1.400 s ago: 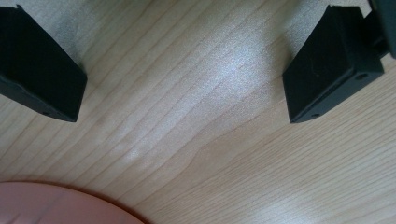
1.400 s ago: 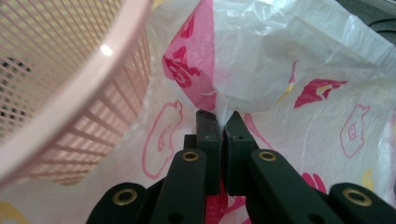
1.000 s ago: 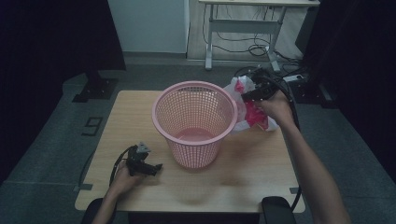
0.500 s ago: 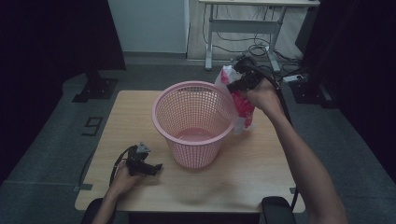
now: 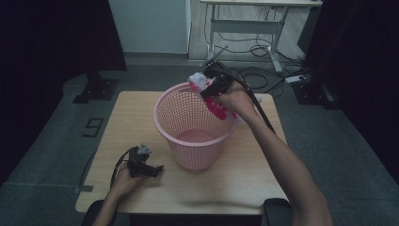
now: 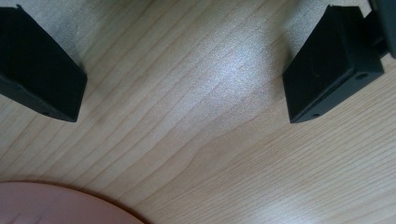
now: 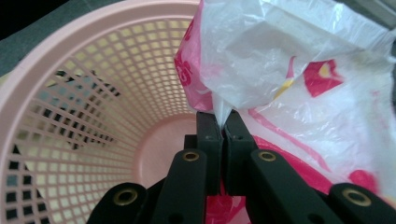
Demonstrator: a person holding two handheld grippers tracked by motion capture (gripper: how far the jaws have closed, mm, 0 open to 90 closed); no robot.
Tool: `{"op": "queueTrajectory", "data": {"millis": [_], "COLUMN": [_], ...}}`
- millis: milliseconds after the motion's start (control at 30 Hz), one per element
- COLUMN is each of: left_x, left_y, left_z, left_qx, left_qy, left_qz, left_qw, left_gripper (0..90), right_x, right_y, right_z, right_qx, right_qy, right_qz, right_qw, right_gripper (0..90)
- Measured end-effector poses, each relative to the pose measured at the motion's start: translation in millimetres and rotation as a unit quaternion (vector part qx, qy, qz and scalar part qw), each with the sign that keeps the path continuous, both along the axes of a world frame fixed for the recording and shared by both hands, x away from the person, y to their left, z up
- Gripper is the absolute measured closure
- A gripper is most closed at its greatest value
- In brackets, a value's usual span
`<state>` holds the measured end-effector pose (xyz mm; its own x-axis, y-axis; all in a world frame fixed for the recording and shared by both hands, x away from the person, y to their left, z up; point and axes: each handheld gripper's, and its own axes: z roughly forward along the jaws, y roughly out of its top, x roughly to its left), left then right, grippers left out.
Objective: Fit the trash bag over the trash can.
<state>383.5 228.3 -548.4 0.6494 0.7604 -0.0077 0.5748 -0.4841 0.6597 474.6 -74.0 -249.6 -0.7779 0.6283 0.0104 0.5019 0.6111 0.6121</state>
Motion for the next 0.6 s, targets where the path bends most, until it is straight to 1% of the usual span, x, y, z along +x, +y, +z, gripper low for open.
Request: {"op": "queueTrajectory", "data": {"millis": [33,67,100,133,167,200,233,300,333,367,500,533,567,600], "left_x": [0.0,0.0,0.0,0.0,0.0,0.0,0.0,0.0,0.0,0.0,0.0,0.0,0.0,0.0], "left_y": [0.0,0.0,0.0,0.0,0.0,0.0,0.0,0.0,0.0,0.0,-0.1,-0.1,-0.1,-0.1], "left_z": [0.0,0.0,0.0,0.0,0.0,0.0,0.0,0.0,0.0,0.0,-0.1,-0.1,-0.1,-0.1], "left_qx": [0.000,0.000,0.000,0.000,0.000,0.000,0.000,0.000,0.000,0.000,-0.001,-0.001,-0.001,-0.001], "left_qy": [0.000,0.000,0.000,0.000,0.000,0.000,0.000,0.000,0.000,0.000,0.000,0.000,0.000,0.000], "left_qz": [0.000,0.000,0.000,0.000,0.000,0.000,0.000,0.000,0.000,0.000,0.001,0.001,0.001,0.001], "left_qw": [1.0000,1.0000,1.0000,1.0000,1.0000,1.0000,1.0000,1.0000,1.0000,1.0000,1.0000,1.0000,1.0000,1.0000], "left_gripper": [0.0,0.0,0.0,0.0,0.0,0.0,0.0,0.0,0.0,0.0,0.0,0.0,0.0,0.0], "right_x": [-0.5,-0.5,-0.5,-0.8,-0.8,-1.2,-1.2,-1.3,-0.8,-0.8,-1.0,-1.6,-1.1,-1.1], "right_y": [6.3,6.3,12.3,24.6,24.6,36.9,36.9,48.3,58.6,58.6,77.4,85.1,87.6,87.6], "right_z": [-2.0,-2.0,-4.4,-10.7,-10.7,-18.7,-18.7,-28.2,-37.9,-37.9,-57.3,-66.4,-71.4,-71.4], "right_qx": [-0.001,-0.001,-0.001,-0.001,-0.001,-0.010,-0.010,-0.015,-0.022,-0.022,-0.030,-0.037,-0.041,-0.041], "right_qy": [0.005,0.005,0.008,0.017,0.017,0.023,0.023,0.027,0.033,0.033,0.045,0.052,0.055,0.055], "right_qz": [0.001,0.001,0.006,0.017,0.017,0.027,0.027,0.038,0.045,0.045,0.063,0.068,0.072,0.072], "right_qw": [1.0000,1.0000,1.0000,0.9997,0.9997,0.9993,0.9993,0.9988,0.9982,0.9982,0.9966,0.9956,0.9951,0.9951], "right_gripper": [87.2,87.2,87.2,87.2,87.2,87.2,87.2,87.2,87.2,87.2,87.0,86.7,86.3,86.3]}}
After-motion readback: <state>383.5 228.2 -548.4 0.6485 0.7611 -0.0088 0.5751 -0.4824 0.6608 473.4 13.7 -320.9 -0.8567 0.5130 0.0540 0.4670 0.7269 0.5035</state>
